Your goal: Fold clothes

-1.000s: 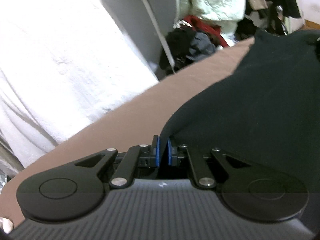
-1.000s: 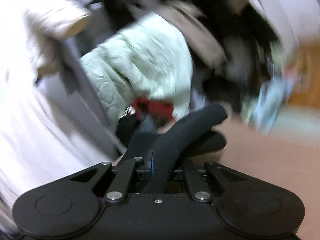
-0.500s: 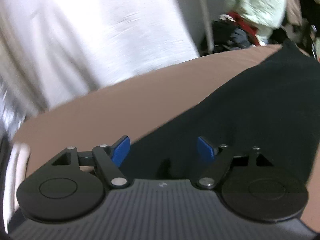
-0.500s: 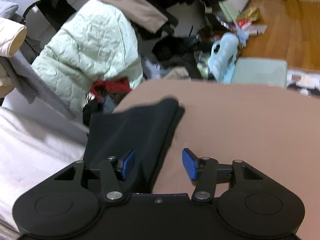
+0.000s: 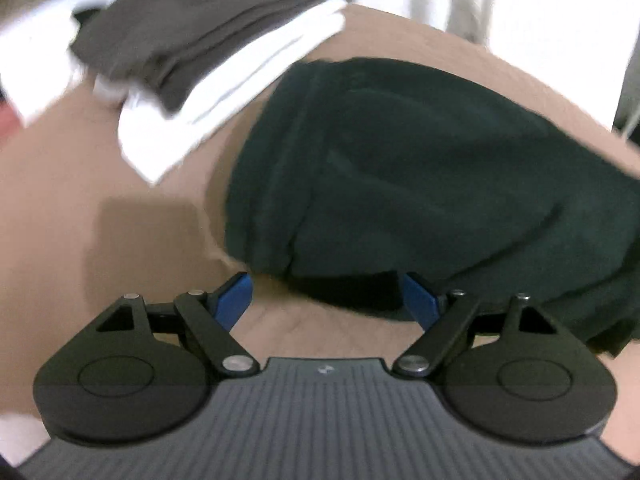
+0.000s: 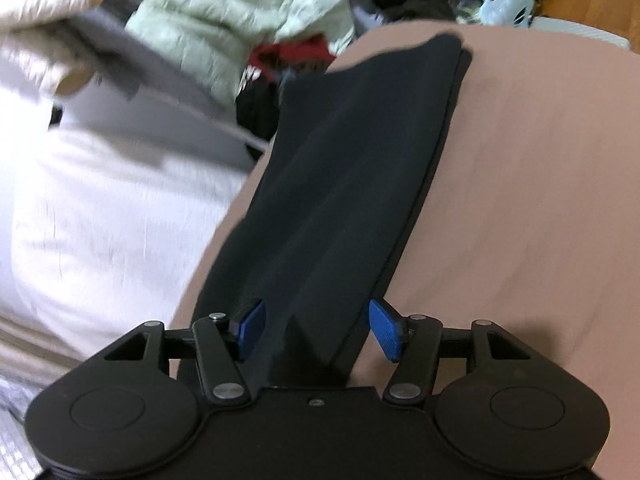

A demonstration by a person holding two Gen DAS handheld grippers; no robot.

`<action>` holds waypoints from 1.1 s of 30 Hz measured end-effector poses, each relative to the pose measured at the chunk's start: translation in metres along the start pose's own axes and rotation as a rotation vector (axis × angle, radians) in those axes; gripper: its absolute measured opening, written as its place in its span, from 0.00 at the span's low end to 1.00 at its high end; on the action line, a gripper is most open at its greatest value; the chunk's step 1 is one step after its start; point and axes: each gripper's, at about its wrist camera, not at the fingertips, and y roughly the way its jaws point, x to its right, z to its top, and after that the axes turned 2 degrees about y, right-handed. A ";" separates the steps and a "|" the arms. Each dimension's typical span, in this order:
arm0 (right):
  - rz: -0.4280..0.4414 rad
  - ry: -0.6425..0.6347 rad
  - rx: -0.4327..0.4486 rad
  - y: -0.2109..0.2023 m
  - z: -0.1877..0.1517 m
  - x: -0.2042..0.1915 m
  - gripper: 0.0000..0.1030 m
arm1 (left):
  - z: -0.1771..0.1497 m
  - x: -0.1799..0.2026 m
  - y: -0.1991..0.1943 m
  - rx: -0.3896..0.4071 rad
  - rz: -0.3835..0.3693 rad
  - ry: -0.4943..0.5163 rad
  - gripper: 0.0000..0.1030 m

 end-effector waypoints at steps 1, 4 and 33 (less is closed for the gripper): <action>-0.002 -0.008 -0.016 -0.001 -0.007 -0.005 0.61 | -0.001 -0.006 0.009 -0.022 -0.052 -0.048 0.80; 0.066 -0.019 -0.036 -0.008 -0.029 -0.025 0.61 | -0.002 -0.026 0.042 -0.076 -0.220 -0.263 0.80; 0.391 -1.261 -0.308 0.032 -0.372 -0.166 0.28 | 0.061 0.015 0.053 0.179 -0.175 -0.056 0.47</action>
